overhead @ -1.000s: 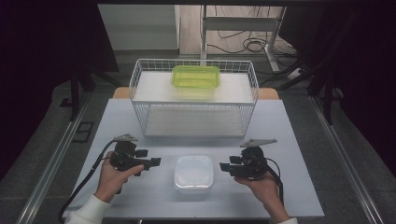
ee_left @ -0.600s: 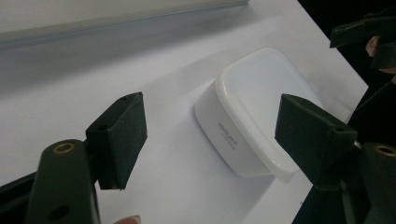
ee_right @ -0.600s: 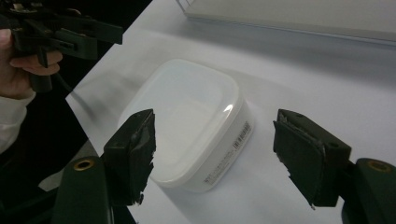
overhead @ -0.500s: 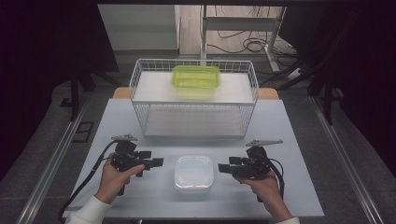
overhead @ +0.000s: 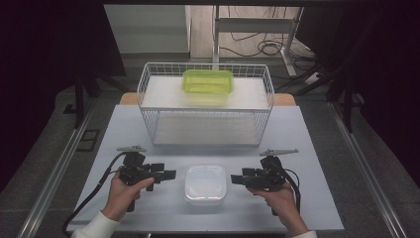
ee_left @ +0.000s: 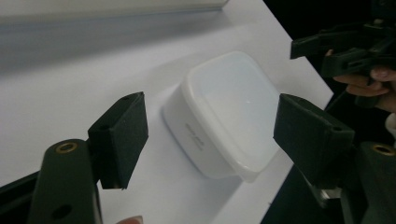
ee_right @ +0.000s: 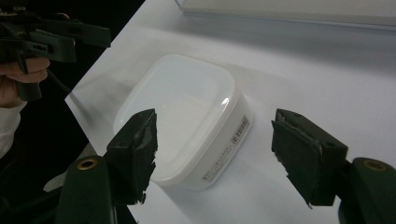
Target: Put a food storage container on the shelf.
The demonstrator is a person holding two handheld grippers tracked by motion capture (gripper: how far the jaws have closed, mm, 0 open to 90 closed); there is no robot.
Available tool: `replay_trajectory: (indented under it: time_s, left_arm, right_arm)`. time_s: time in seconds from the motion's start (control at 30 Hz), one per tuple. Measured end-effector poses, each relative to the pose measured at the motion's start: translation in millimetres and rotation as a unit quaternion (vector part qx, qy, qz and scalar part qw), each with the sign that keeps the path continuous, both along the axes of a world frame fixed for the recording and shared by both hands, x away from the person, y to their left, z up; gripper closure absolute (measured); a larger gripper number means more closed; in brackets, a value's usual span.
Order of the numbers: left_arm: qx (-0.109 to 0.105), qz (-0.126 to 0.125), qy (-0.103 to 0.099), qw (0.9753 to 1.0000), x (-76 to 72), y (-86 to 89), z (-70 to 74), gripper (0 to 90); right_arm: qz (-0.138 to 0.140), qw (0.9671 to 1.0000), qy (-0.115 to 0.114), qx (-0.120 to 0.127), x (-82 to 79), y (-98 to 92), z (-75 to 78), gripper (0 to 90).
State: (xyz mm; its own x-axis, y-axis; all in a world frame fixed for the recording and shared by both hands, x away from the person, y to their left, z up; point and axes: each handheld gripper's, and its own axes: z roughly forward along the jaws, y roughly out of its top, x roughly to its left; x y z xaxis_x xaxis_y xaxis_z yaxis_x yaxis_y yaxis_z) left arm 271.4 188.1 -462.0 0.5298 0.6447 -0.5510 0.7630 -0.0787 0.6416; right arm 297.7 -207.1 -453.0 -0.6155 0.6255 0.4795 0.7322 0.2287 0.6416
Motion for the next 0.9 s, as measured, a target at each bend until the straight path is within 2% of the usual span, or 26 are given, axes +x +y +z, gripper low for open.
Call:
replay_trajectory:
  time_s: [0.13,0.23,0.33,0.5,0.7,0.8,0.9]
  left_arm:
    - [-0.012,-0.010,0.015,0.9998,-2.0,-7.9,-5.4,26.2]
    - [-0.024,-0.004,0.026,0.9994,-3.5,-13.4,-9.5,27.2]
    - [-0.026,0.004,0.030,0.9992,-3.6,-17.1,-12.2,28.9]
    - [-0.041,-0.004,0.052,0.9978,-0.3,-24.8,-20.3,32.4]
    - [-0.038,-0.011,0.071,0.9967,2.8,-27.4,-27.3,36.0]
    - [-0.052,-0.023,0.091,0.9943,4.2,-29.8,-32.6,37.5]
    - [-0.046,-0.024,0.097,0.9939,5.9,-31.2,-37.5,40.7]
  right_arm:
    - [0.002,1.0000,0.003,-0.001,-0.7,1.2,-0.4,33.3]
    - [0.006,0.9999,0.008,0.005,-0.1,3.4,-0.9,35.5]
    - [0.011,0.9998,0.018,0.005,0.9,8.2,-4.3,36.3]
    - [0.015,0.9995,0.028,-0.002,3.8,13.5,-9.1,37.2]
    - [0.013,0.9990,0.043,-0.001,7.9,16.9,-16.8,41.5]
    - [0.016,0.9987,0.048,0.000,8.4,18.1,-19.3,43.1]
    - [0.021,0.9981,0.058,0.003,9.3,20.4,-23.5,46.2]
